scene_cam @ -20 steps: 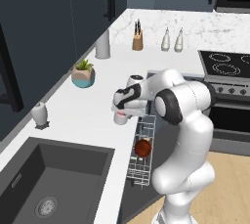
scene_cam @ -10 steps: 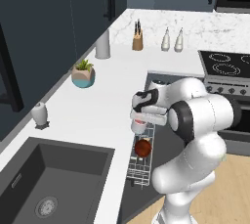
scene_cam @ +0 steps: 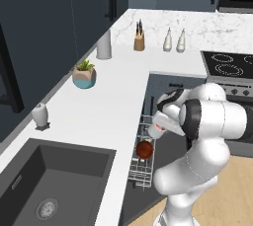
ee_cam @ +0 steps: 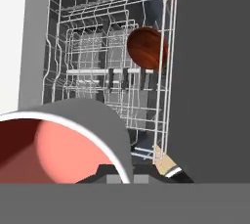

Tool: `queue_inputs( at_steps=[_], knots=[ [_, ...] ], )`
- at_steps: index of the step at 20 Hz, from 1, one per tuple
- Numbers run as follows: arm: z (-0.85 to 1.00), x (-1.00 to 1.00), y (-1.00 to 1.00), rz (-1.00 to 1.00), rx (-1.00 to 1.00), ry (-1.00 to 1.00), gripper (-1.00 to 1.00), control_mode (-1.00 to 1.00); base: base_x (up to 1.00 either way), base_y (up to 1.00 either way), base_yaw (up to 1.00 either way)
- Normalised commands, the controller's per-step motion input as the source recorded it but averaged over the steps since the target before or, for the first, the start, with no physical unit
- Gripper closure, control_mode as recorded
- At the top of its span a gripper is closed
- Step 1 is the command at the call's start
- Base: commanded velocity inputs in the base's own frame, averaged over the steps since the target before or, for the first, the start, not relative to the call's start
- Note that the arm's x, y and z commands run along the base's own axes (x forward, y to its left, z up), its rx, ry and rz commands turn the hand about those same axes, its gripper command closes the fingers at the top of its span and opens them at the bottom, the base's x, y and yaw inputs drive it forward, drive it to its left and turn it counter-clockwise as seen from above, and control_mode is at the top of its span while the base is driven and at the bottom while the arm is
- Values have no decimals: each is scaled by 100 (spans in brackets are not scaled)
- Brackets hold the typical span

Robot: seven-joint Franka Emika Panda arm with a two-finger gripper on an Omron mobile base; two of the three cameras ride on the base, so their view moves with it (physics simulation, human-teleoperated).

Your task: Pick up the cup and bowl from the counter, place them in the dishwasher, and close the dishwasher door.

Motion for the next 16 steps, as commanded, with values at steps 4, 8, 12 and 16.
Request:
queue_inputs(
  at_steps=[4,8,12,16],
  knots=[
    [-39,72,-25,13,29,-5,100,-100,0,0,0],
    [-27,79,0,11,8,1,100,-100,0,0,0],
    [-31,69,-1,5,0,6,100,-100,0,0,0],
    [-39,46,-13,5,1,0,100,-100,0,0,0]
  ],
)
